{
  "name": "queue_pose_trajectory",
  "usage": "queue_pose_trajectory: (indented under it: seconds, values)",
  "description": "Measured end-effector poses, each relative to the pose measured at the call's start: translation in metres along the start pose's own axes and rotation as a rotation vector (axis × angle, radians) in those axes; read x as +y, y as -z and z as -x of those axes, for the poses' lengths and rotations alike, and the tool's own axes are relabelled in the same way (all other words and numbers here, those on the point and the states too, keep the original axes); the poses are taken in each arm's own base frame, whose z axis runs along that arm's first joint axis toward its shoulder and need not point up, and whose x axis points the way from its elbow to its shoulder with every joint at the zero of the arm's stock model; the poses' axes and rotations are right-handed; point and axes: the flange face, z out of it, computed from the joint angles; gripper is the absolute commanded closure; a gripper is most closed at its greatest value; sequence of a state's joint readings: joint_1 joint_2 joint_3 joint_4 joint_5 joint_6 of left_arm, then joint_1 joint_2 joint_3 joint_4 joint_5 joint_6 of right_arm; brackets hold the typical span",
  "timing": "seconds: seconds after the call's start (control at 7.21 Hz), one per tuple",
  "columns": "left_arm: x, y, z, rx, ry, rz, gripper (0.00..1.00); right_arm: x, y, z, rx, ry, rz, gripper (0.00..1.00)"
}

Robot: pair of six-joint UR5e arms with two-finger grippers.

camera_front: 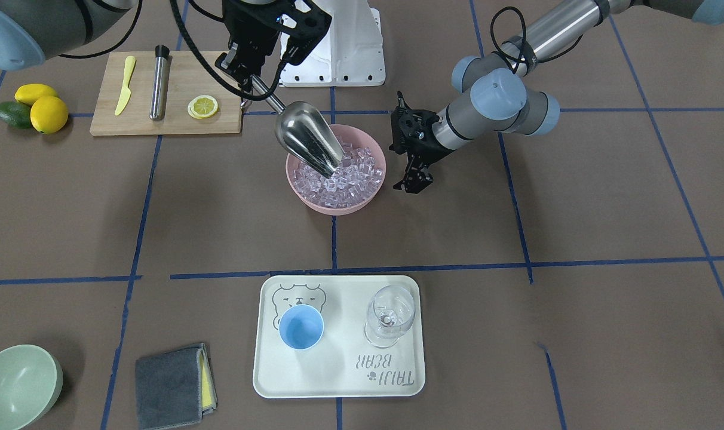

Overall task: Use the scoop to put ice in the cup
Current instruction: 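Lift the scoop with the right gripper and carry it over the bowl, then dig the scoop into the ice with the right gripper while left steadies bowl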

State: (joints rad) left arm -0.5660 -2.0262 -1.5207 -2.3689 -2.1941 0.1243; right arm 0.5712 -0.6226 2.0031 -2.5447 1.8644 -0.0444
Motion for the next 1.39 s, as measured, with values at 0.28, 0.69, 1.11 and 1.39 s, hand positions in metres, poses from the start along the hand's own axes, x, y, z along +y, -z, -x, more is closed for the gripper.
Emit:
queue_pose_trajectory:
  seconds: [0.28,0.69,1.11,1.39]
  values:
    - [-0.002,0.000,0.000,0.002,-0.003,-0.003,0.00,-0.010,-0.009,0.004,0.035,0.096,0.080,1.00]
    - [-0.005,0.000,0.000,0.005,-0.004,-0.010,0.00,-0.036,-0.016,0.010,0.052,0.213,0.201,1.00]
    - [-0.005,0.001,-0.001,0.006,-0.006,-0.013,0.00,-0.065,-0.020,0.017,0.053,0.237,0.284,1.00]
    - [-0.006,0.001,-0.001,0.006,-0.006,-0.015,0.00,-0.065,-0.024,0.023,0.062,0.246,0.321,1.00]
